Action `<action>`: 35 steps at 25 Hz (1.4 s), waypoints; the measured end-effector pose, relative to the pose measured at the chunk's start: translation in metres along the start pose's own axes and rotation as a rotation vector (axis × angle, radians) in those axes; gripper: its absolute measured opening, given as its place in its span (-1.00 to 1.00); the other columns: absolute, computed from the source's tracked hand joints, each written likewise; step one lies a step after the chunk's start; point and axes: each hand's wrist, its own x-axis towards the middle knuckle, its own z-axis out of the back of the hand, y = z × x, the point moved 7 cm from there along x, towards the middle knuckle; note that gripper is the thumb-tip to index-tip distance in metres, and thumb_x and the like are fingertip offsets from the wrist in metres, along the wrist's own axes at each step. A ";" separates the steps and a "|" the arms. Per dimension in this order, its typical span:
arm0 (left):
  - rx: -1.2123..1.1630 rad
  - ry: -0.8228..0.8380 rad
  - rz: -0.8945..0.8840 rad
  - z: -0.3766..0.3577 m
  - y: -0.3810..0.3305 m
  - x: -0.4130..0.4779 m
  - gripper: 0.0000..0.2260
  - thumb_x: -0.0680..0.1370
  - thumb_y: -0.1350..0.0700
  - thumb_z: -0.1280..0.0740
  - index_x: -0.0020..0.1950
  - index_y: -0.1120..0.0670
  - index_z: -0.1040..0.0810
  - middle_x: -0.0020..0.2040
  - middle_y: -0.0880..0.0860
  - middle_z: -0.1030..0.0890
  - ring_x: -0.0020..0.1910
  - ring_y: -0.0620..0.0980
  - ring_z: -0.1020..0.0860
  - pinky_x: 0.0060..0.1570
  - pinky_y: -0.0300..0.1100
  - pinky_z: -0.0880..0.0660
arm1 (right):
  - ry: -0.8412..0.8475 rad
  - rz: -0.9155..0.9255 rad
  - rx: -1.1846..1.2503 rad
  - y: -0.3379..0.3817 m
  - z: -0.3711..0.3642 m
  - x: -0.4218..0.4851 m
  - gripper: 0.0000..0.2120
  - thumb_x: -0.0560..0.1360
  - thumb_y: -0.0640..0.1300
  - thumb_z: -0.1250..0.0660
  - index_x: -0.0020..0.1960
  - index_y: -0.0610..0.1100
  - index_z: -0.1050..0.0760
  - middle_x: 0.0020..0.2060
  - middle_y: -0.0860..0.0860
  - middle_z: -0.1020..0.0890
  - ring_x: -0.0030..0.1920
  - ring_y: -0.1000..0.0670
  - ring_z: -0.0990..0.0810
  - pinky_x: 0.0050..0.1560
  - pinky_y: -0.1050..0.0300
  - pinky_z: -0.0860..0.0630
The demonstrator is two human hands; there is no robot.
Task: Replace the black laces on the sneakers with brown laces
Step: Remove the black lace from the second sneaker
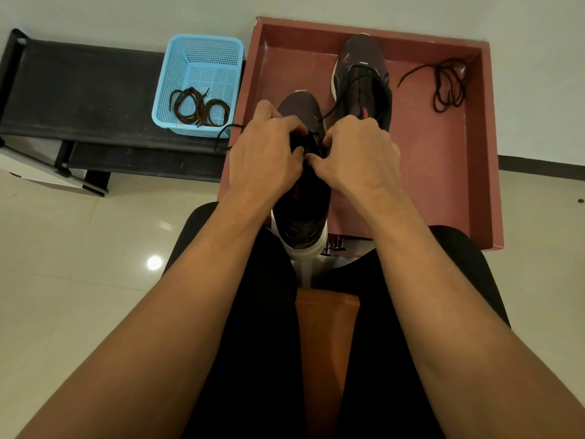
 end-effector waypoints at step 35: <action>-0.080 -0.041 -0.148 0.000 0.003 0.011 -0.70 0.50 0.01 -0.40 0.22 -0.12 -0.69 0.18 -0.03 -0.59 0.18 0.09 -0.45 0.18 -0.10 -0.42 | -0.040 -0.051 0.091 -0.011 -0.003 0.000 -0.83 0.56 0.03 -0.43 0.10 0.02 -0.69 -0.05 0.01 -0.69 0.01 -0.11 -0.68 -0.07 0.03 -0.50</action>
